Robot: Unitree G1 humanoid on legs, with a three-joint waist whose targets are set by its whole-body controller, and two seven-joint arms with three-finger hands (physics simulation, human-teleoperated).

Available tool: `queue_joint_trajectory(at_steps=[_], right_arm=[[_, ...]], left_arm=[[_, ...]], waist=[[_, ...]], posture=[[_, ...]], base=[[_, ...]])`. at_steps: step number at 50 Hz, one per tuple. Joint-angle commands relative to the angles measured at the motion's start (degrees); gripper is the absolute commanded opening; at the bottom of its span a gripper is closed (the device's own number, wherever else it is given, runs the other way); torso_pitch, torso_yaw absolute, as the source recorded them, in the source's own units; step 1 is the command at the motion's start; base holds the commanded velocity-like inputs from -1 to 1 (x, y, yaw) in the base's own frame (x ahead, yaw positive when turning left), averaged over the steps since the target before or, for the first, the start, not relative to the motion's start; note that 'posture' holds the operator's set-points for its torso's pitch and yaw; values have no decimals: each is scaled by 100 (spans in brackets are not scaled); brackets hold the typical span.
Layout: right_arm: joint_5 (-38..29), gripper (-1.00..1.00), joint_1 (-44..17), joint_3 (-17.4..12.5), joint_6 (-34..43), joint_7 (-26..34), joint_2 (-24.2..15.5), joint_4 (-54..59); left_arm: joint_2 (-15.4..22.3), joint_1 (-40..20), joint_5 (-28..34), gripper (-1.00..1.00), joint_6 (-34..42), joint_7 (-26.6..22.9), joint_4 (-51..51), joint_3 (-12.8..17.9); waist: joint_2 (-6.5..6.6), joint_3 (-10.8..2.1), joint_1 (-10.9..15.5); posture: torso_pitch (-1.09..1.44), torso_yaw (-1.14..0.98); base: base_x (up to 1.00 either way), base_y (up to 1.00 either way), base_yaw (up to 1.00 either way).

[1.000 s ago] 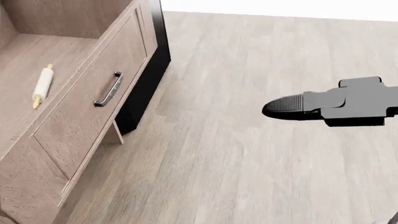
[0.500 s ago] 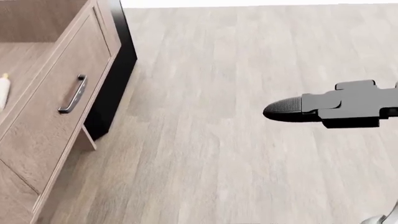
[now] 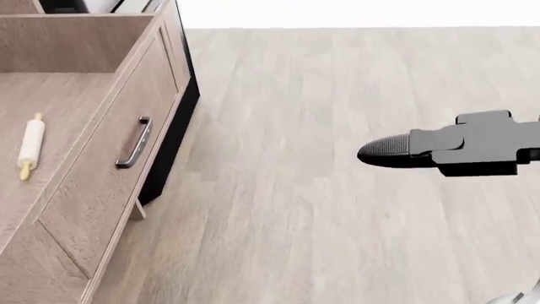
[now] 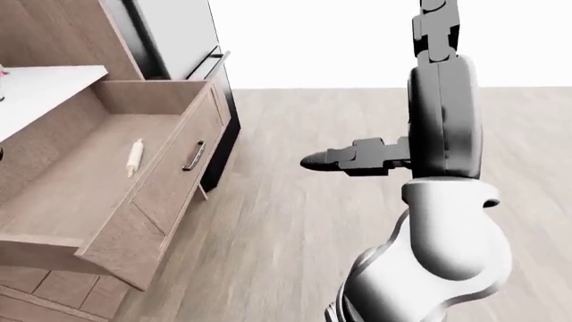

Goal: Close the right drawer.

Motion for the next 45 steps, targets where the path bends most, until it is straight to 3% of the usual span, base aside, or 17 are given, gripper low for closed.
queue_joint_trajectory(at_steps=[1, 10, 14, 15, 19, 22, 25, 27, 28, 29, 30, 32, 37, 39, 41, 42, 45], right_arm=[[-38, 100, -142, -51, -114, -59, -37, -78], [-21, 100, -143, -86, -117, -73, -41, -66], [-32, 100, -125, -69, -124, -88, -33, -64], [-29, 100, -127, -71, -122, -87, -31, -66], [-38, 100, -141, -87, -113, -71, -52, -68], [-52, 100, -142, -86, -104, -58, -54, -82], [-61, 100, -149, -79, -104, -53, -51, -80], [-73, 100, -148, -76, -105, -53, -50, -81], [-77, 100, -147, -76, -105, -48, -49, -83], [-70, 100, -143, -79, -109, -52, -47, -81], [-70, 100, -136, -81, -119, -55, -53, -79], [-73, 100, -148, -94, -114, -41, -64, -87], [-27, 100, -128, -92, -136, -87, -47, -69], [-11, 100, -117, -89, -142, -106, -46, -67], [-6, 100, -115, -91, -140, -102, -55, -69], [13, 100, -101, -91, -144, -119, -50, -62], [-37, 100, -138, -96, -116, -59, -80, -77]], left_arm=[[97, -131, 32, 100, -112, -50, -22, 81], [94, -125, 33, 100, -114, -55, -26, 88], [145, -132, -42, 100, -138, -13, -27, 134], [161, -144, -53, 100, -147, -5, -17, 131], [173, -141, -56, 100, -171, 12, -29, 105], [190, -123, -59, 100, -182, -2, -20, 135], [192, -100, -52, 100, -182, -21, -14, 157], [201, -90, -59, 100, -191, -28, -7, 176], [177, -53, -35, 100, -192, -43, -31, 177], [161, -35, -15, 100, -191, -53, -41, 174], [147, -25, 1, 100, -189, -65, -42, 170], [162, -42, -8, 100, -183, -68, -21, 181], [131, 3, 33, 100, -182, -116, -14, 201], [131, 1, 23, 100, -181, -104, -26, 202], [118, 12, 33, 100, -181, -105, -50, 198], [134, -17, 6, 100, -187, -83, -37, 195], [196, -57, -43, 100, -202, -49, -8, 211]], waist=[[104, -102, -50], [-224, -151, -86], [-566, -215, -56], [-457, -203, -55], [-524, -238, -10], [-421, -143, 21], [-209, -110, -5], [96, -176, -52], [342, -228, -56], [42, -126, -15], [149, -108, -45], [54, -140, -29], [-278, -99, -61], [-537, -173, -58], [-453, -195, -81], [-524, -197, -33], [-482, -213, 2]], posture=[[0, 0], [0, 0], [0, 0], [0, 0], [0, 0], [0, 0], [0, 0], [0, 0], [0, 0], [0, 0], [0, 0], [0, 0], [0, 0], [0, 0], [0, 0], [0, 0], [0, 0]], base=[[0, 17, 0], [0, 18, 0], [0, 18, 0], [0, 18, 0], [0, 18, 0], [0, 18, 0], [0, 18, 0], [0, 18, 0], [0, 18, 0], [0, 18, 0], [0, 19, 0], [0, 18, 0], [0, 18, 0], [0, 18, 0], [0, 18, 0], [0, 17, 0], [0, 18, 0]])
